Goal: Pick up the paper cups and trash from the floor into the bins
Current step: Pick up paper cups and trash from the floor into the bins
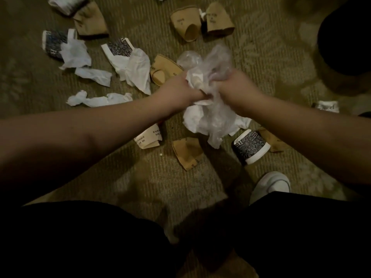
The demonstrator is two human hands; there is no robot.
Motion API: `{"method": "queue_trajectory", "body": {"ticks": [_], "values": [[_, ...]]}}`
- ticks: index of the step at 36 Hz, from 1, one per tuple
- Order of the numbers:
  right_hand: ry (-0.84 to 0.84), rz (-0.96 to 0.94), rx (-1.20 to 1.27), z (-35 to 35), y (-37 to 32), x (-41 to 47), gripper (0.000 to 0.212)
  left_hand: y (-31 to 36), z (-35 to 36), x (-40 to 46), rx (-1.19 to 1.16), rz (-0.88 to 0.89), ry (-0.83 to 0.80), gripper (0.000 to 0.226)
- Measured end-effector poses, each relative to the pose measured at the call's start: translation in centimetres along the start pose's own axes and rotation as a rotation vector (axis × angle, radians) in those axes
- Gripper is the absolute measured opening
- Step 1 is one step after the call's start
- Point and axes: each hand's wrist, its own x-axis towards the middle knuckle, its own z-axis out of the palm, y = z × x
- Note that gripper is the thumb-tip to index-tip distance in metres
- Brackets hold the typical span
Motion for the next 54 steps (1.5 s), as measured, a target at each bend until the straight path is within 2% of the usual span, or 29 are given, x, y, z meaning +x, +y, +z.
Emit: {"method": "queue_trajectory", "body": {"ticks": [2, 4, 5, 7, 10, 13, 15, 18, 20, 22, 23, 24, 25, 27, 29, 31, 34, 37, 40, 43, 46, 51, 54], "values": [[-0.108, 0.051, 0.177, -0.2, -0.4, -0.2, 0.018, -0.1, -0.5, 0.0, 0.078, -0.064, 0.111, 0.03], [-0.216, 0.07, 0.288, -0.8, -0.5, -0.1, 0.03, -0.3, -1.1, -0.2, -0.033, -0.086, 0.163, 0.008], [-0.227, 0.053, 0.269, -1.2, -0.5, 0.0, 0.035, -0.4, -1.5, -0.3, -0.114, -0.076, 0.193, 0.007], [-0.185, 0.004, 0.162, -1.9, -0.4, 0.2, 0.05, -0.7, -2.1, -0.2, -0.161, -0.105, 0.236, 0.01], [-0.121, -0.062, 0.025, -2.7, -0.7, 0.1, 0.086, -0.7, -2.6, -0.1, -0.244, -0.158, 0.253, 0.006], [-0.181, -0.108, -0.197, -2.6, -1.3, -0.2, 0.121, 0.0, -2.5, -0.3, -0.35, -0.158, 0.164, 0.009], [-0.23, -0.165, -0.414, -2.0, -1.8, -0.3, 0.132, 0.4, -2.3, -0.5, -0.421, -0.184, 0.052, 0.009], [-0.222, -0.274, -0.622, -1.1, -2.3, -0.9, 0.117, 0.9, -2.1, -0.7, -0.506, -0.221, -0.032, 0.009], [-0.146, -0.328, -0.586, -0.7, -2.2, -1.2, 0.096, 1.2, -2.0, -1.0, -0.568, -0.258, -0.074, 0.007], [-0.079, -0.339, -0.523, -0.7, -1.7, -1.1, 0.073, 1.6, -1.9, -1.3, -0.656, -0.309, -0.131, 0.027], [-0.054, -0.332, -0.511, -0.9, -1.5, -1.1, 0.062, 1.7, -1.9, -1.4, -0.69, -0.31, -0.144, 0.027], [-0.027, -0.321, -0.501, -1.1, -1.2, -0.9, 0.054, 2.0, -1.8, -1.4, -0.704, -0.302, -0.14, 0.012], [0.006, -0.311, -0.484, -1.2, -1.1, -0.9, 0.049, 2.1, -1.9, -1.3, -0.743, -0.304, -0.144, 0.013], [0.068, -0.284, -0.457, -1.5, -1.2, -1.0, 0.042, 2.1, -1.9, -1.0, -0.807, -0.277, -0.156, 0.032], [0.105, -0.234, -0.403, -1.8, -1.6, -1.1, 0.038, 2.4, -2.0, -1.0, -0.775, -0.224, -0.162, 0.023], [0.139, -0.19, -0.315, -2.0, -1.9, -1.1, 0.038, 2.7, -2.2, -0.6, -0.65, -0.186, -0.12, 0.002], [0.198, -0.169, -0.179, -2.7, -2.5, -0.9, 0.039, 3.5, -2.2, -0.1, -0.404, -0.129, -0.01, 0.02], [0.232, -0.169, -0.081, -3.0, -3.3, -0.7, 0.031, 5.1, -2.0, 0.0, -0.395, -0.102, -0.006, 0.039], [0.228, -0.178, 0.059, -3.4, -4.4, -0.9, 0.04, 7.1, -1.6, 0.1, -0.464, -0.081, -0.085, 0.038], [0.193, -0.211, 0.062, -4.4, -5.4, -1.4, 0.047, 9.4, -1.3, 0.6, -0.474, -0.038, 0.008, 0.03], [0.125, -0.305, -0.149, -6.2, -6.1, -2.4, 0.049, 11.3, -1.5, 1.3, -0.503, -0.058, 0.132, 0.03], [0.148, -0.477, -0.5, -10.5, -6.4, -3.5, 0.103, 13.7, -2.0, 2.7, -0.588, -0.127, 0.096, 0.035], [0.148, -0.566, -0.65, -12.4, -7.0, -4.1, 0.118, 15.2, -1.8, 3.2, -0.548, -0.153, 0.094, 0.037]]}}
